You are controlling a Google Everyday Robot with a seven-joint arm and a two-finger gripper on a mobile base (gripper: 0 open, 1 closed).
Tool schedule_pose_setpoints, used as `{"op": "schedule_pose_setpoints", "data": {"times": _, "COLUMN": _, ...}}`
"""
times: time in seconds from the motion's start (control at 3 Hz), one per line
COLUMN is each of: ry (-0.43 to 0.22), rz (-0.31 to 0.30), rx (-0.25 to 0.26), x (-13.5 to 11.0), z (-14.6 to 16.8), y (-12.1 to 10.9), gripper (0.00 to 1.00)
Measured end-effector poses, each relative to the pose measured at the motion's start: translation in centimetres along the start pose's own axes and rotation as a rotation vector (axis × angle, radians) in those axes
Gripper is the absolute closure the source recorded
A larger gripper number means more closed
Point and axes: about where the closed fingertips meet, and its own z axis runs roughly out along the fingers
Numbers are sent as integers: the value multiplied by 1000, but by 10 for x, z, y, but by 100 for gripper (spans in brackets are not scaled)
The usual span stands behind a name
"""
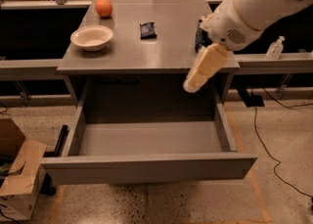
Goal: Place rxbar blueberry into top drawer
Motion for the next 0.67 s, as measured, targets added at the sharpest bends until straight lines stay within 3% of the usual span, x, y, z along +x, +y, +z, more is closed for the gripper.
{"op": "schedule_pose_setpoints", "data": {"times": 0.33, "ry": -76, "rz": 70, "rx": 83, "x": -39, "z": 35, "y": -34, "gripper": 0}}
{"op": "schedule_pose_setpoints", "data": {"times": 0.67, "ry": -104, "rz": 121, "rx": 115, "x": -48, "z": 35, "y": -42, "gripper": 0}}
